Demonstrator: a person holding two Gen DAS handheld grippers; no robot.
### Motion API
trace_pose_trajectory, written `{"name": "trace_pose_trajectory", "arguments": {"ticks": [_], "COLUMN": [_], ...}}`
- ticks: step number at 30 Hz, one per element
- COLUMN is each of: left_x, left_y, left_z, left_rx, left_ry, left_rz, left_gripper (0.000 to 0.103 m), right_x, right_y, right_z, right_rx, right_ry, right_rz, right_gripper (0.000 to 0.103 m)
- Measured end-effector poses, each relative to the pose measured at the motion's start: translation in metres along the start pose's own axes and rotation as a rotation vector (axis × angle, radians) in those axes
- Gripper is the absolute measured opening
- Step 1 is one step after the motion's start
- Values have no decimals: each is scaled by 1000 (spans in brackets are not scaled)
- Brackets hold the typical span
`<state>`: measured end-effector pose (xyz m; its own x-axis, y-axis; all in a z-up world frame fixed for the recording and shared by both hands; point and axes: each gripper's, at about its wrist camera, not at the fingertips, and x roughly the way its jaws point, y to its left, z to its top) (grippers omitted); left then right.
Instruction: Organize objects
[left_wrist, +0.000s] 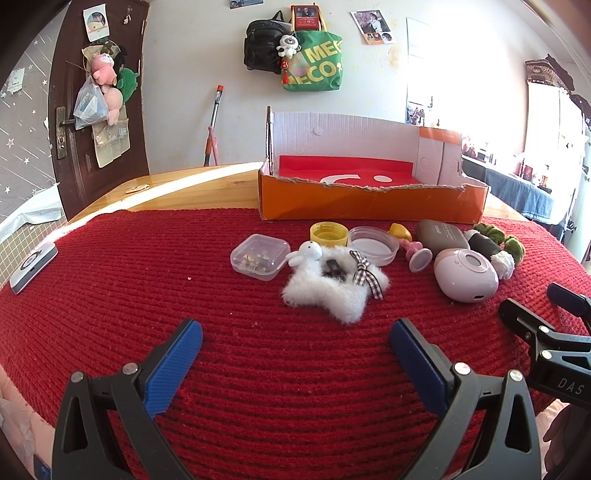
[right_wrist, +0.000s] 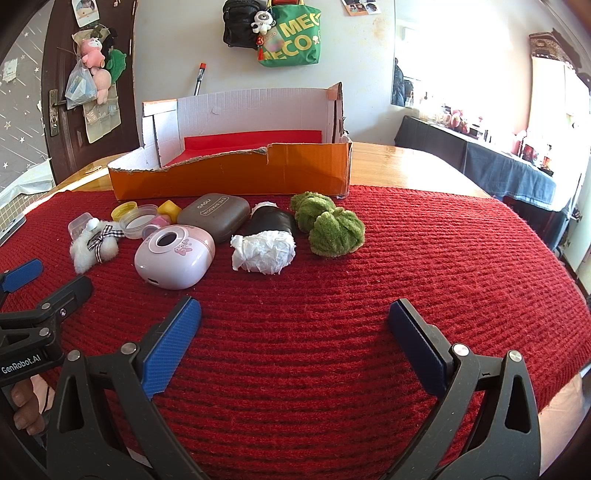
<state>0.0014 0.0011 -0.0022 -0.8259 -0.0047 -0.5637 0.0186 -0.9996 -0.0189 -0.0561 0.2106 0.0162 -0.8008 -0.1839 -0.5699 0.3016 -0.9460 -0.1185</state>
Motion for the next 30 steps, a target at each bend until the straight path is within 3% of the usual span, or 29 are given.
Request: {"name": "trace_pose_trajectory", "arguments": {"ticks": [25,30], "left_x": [0,0], "left_y": [-1,2], "left_z": [0,9], "left_rx": [-8,-24], "left_ry": [1,36], "left_rz": [5,-22], "left_gripper": [103,103], "right_x": [1,1], "right_y": [0,-2], "right_z": [-1,3], "right_rx": [-2,5], "right_ry": [0,22], "right_rz": [2,23], "right_gripper": [103,103]}}
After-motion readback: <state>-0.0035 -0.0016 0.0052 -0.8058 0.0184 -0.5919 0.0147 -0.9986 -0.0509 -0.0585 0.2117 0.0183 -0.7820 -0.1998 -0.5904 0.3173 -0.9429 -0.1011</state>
